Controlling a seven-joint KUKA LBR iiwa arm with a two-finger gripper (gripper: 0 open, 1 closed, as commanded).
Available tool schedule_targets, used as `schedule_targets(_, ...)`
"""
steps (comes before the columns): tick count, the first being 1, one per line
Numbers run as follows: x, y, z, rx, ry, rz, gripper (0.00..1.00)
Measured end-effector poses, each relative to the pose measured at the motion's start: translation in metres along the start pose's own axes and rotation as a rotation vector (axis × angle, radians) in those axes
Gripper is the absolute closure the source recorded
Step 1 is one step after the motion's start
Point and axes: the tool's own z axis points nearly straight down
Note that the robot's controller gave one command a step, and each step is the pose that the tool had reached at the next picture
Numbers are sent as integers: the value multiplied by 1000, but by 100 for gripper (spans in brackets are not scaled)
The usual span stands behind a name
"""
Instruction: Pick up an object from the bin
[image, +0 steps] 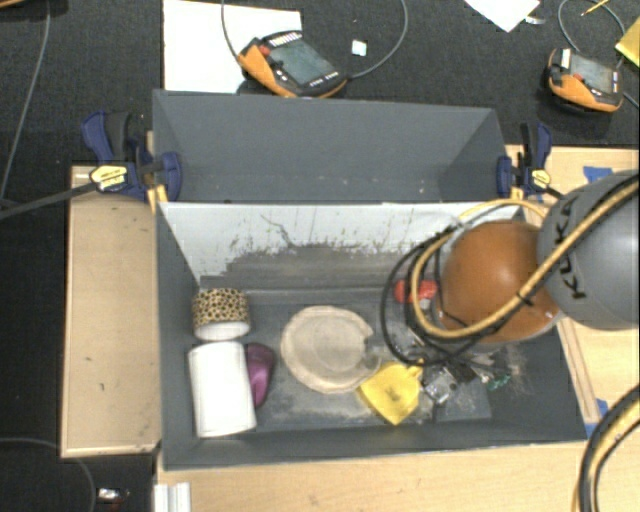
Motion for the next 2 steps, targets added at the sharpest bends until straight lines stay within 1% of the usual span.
schedule_targets(1, 10, -107, 28, 20, -6, -205, 0)
schedule_targets(2, -7, -18, 29, 3, -8, -94, 100)
